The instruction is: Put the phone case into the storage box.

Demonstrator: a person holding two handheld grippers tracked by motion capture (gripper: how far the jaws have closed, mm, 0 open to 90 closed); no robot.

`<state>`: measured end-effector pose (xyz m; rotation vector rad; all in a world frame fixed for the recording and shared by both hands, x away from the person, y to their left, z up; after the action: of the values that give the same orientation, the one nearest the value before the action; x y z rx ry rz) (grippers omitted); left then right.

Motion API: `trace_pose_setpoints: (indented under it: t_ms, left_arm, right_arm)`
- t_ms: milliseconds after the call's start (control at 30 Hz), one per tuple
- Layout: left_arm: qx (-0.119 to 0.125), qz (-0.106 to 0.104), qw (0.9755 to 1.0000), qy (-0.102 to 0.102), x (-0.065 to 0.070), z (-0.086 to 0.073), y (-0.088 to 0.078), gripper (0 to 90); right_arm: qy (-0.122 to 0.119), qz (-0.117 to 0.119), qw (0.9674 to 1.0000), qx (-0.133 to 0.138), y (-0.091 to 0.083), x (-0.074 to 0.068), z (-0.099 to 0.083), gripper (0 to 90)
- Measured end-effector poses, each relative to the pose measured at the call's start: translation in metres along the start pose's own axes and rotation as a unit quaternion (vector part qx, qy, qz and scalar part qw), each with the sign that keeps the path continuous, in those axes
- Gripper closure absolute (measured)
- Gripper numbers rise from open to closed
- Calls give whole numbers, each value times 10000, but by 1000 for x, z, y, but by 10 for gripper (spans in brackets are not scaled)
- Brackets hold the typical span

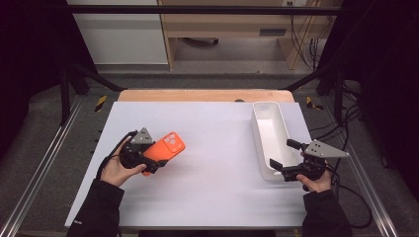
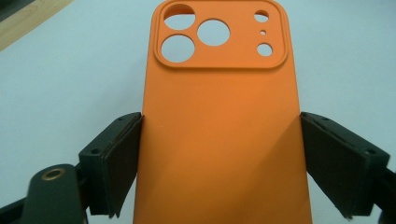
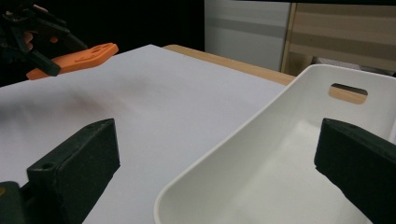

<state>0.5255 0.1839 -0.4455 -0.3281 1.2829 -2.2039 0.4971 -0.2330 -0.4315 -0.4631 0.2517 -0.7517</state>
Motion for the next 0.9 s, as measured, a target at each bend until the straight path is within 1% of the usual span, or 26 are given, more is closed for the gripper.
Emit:
trace_pose_setpoints:
  t_ms: [200, 300, 333, 400, 567, 733, 833, 900]
  left_arm:
    - [61, -39, 9999, 131, 11, 1, -5, 155]
    - [98, -107, 9997, 196, 16, 2, -5, 155]
    - [76, -126, 9996, 235, 18, 3, -4, 155]
    - [28, -117, 9994, 325, 22, 4, -2, 155]
    - [4, -182, 9987, 468, 33, 7, 0, 155]
    - [-29, -202, 9977, 639, 41, 11, 0, 155]
    - [-14, -255, 9970, 727, 46, 13, -1, 155]
    - [19, -326, 9965, 765, 50, 15, -1, 155]
  right_arm:
    - [-106, 27, 9999, -23, 1, -4, 2, 5]
    - [-118, 26, 9999, -46, 1, -6, 3, 6]
    - [-122, 45, 9999, -35, 1, -7, 4, 6]
    - [-190, 59, 9998, -39, 1, -11, 6, 6]
    - [-367, 137, 9992, -26, 2, -21, 13, 6]
    - [-522, 222, 9983, -95, 5, -30, 16, 7]
    - [-616, 271, 9976, -135, 8, -36, 18, 8]
    - [-683, 300, 9970, -185, 10, -40, 18, 8]
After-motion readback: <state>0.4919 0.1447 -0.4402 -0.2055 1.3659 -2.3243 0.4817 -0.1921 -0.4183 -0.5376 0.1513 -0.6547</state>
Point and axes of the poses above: each handheld gripper's, and its own axes: y roughly forward along the jaws, z roughly out of its top, x roughly to its right, the point moved 7 cm from there along y, roughly forward along the jaws, and after that the axes turned 14 degrees about -x, right-handed, at the moved point
